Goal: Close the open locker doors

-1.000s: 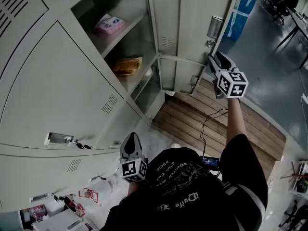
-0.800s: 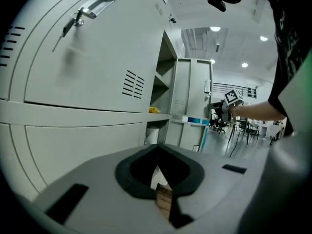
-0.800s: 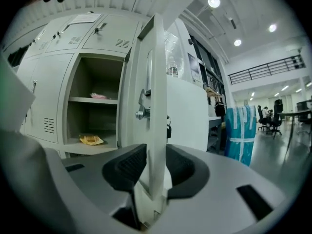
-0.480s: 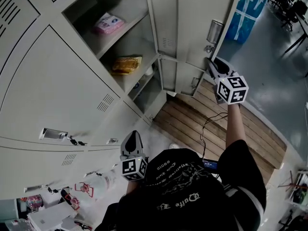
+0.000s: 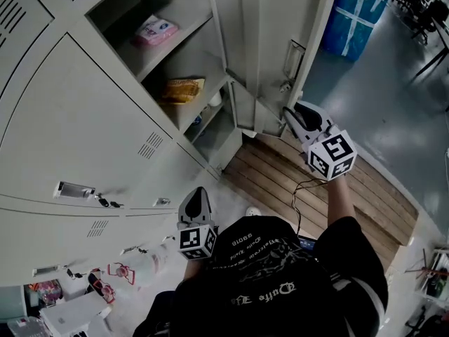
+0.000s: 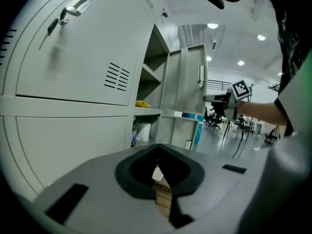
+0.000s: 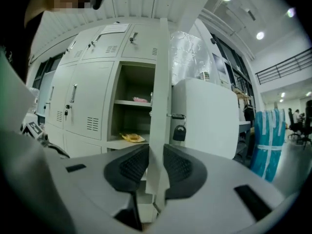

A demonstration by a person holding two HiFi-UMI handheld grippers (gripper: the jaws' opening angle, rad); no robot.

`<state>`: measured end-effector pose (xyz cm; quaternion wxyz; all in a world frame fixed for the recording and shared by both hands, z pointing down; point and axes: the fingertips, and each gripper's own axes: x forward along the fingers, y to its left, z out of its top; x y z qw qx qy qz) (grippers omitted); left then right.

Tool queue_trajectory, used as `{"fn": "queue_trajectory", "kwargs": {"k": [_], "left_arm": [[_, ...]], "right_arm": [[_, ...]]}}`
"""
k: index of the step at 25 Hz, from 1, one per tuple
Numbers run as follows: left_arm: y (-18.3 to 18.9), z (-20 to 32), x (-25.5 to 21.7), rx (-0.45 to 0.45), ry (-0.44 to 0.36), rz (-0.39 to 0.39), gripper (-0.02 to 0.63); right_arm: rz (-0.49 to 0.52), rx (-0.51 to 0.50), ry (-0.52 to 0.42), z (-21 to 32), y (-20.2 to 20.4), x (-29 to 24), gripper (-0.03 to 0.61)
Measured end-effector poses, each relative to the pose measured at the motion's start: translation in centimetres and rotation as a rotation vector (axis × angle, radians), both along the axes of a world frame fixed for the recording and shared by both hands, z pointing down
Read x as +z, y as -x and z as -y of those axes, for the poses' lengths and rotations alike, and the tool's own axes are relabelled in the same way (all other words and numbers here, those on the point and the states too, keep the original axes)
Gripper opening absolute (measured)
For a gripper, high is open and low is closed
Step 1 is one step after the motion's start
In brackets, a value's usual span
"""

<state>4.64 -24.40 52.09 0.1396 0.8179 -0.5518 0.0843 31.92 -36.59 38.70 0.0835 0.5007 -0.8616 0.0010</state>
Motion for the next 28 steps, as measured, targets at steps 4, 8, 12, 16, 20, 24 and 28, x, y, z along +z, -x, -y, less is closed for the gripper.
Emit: {"fn": "queue_trajectory", "kwargs": {"k": [4,8,12,16,20,24,28], "left_arm": [[-0.6,0.0,0.1,0.004,0.001,0.004,0.008],[-0.6,0.2,0.2,-0.014,0.0,-0.003,0.008],[0.0,0.4,0.2,-0.049,0.001,-0.006,0.008],[0.8,0.7,0.1,-0.091,0.004,0.009,0.008],[2.0,0.9,0.0,-0.134,0.005,0.015,0.008],[3.1,0.9,-0.2,-0.187,0.002,0.013,0.008],[4.1,0.6,-0.6,-0.239,-0.009,0.016,0.008]], "right_arm": [[0.023,-0.061,-0.009,-1.4,2.9,-0.1,0.1],[0.067,-0.101,-0.031,-2.3,5.9,-0.1,0.106],[0.124,-0.153,-0.038,-2.7,8.9,0.0,0.114],[0.163,-0.246,-0.03,-2.9,12.1,0.2,0.112],[0.125,-0.33,-0.046,-2.5,15.6,0.2,0.112],[0.127,-0.376,-0.055,-1.7,18.3,0.2,0.099],[0.128,-0.423,-0.059,-0.6,20.5,0.1,0.083]]}}
